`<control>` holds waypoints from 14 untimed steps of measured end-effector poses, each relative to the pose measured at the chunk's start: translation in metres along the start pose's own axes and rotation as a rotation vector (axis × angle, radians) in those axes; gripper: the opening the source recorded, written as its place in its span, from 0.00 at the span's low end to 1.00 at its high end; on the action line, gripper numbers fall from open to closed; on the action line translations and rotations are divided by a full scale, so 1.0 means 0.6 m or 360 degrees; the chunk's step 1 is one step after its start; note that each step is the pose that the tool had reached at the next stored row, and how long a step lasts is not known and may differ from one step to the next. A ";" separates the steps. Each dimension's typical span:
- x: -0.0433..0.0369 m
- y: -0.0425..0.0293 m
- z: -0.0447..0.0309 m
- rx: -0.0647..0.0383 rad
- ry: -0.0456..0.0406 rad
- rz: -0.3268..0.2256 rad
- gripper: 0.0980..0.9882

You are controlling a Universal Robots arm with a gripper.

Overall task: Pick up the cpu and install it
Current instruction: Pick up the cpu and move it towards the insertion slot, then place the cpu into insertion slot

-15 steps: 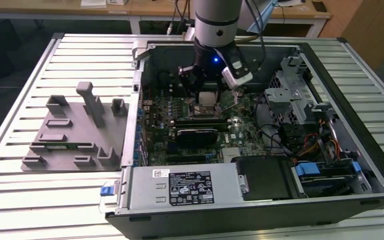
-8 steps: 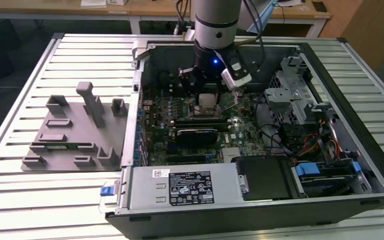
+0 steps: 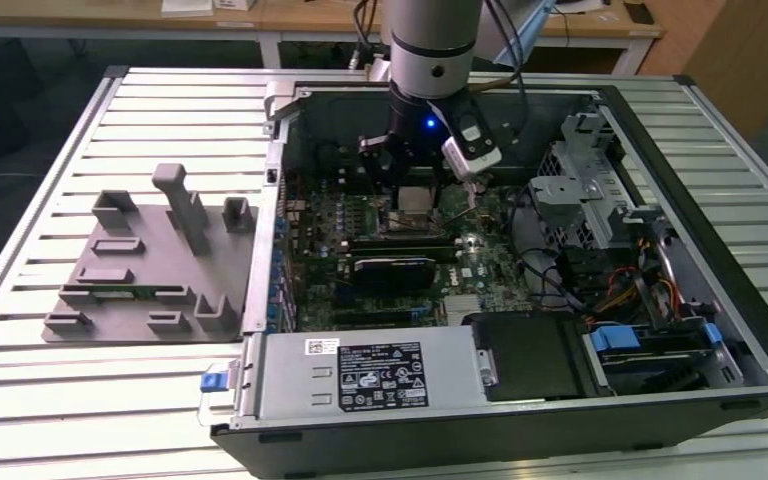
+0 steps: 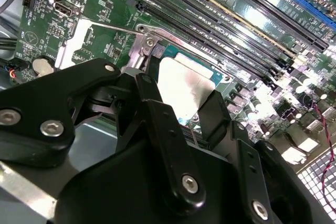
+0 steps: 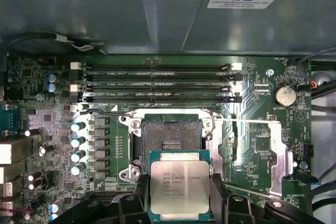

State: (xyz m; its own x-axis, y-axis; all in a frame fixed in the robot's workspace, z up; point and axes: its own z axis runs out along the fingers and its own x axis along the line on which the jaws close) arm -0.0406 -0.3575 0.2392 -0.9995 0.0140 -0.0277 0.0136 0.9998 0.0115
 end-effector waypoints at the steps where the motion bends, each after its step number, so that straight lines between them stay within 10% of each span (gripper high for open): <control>1: 0.000 0.000 0.000 0.0000 0.0000 0.0000 0.50; 14: 0.000 0.000 0.000 0.0000 0.0000 0.0003 0.50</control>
State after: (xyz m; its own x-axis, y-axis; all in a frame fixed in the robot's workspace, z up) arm -0.0406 -0.3574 0.2391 -0.9995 0.0157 -0.0278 0.0154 0.9998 0.0115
